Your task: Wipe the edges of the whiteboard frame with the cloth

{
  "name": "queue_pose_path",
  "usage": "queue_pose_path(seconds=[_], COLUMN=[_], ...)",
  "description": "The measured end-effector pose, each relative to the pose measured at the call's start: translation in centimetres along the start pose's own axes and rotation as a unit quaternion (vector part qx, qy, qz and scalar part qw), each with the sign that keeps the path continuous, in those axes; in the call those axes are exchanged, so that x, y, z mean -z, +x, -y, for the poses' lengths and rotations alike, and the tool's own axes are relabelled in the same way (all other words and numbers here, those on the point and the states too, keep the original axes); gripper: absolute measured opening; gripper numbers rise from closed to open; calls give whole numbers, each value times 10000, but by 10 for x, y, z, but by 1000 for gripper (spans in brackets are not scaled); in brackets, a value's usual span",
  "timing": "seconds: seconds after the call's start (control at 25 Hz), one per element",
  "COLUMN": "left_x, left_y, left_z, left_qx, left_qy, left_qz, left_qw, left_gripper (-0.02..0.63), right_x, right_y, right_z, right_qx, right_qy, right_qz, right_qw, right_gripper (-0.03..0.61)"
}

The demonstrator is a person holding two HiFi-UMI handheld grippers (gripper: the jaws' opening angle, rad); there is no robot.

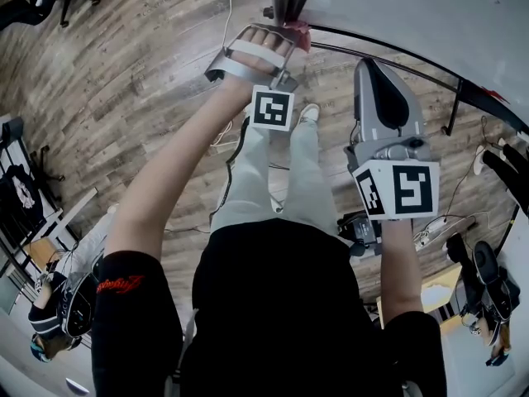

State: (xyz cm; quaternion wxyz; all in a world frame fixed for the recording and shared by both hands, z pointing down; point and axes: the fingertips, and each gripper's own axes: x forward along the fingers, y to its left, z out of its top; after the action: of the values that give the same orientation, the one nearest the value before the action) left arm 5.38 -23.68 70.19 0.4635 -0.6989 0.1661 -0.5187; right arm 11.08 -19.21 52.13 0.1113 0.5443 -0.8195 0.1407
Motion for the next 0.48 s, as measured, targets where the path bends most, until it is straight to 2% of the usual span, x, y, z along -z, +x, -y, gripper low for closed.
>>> queue_pose_path(seconds=[0.36, 0.48], left_x=[-2, -3], left_y=[-4, -9], left_z=[3, 1], left_qx=[7, -28], left_qy=[-115, -292], left_qz=[50, 82], left_qw=[9999, 9995], left_gripper=[52, 52], right_x=[3, 3], right_y=[2, 4], right_z=[0, -2], right_qx=[-27, -43], right_qy=[-14, -15], right_qz=[-59, -72], right_qw=[10000, 10000], right_gripper=[2, 2])
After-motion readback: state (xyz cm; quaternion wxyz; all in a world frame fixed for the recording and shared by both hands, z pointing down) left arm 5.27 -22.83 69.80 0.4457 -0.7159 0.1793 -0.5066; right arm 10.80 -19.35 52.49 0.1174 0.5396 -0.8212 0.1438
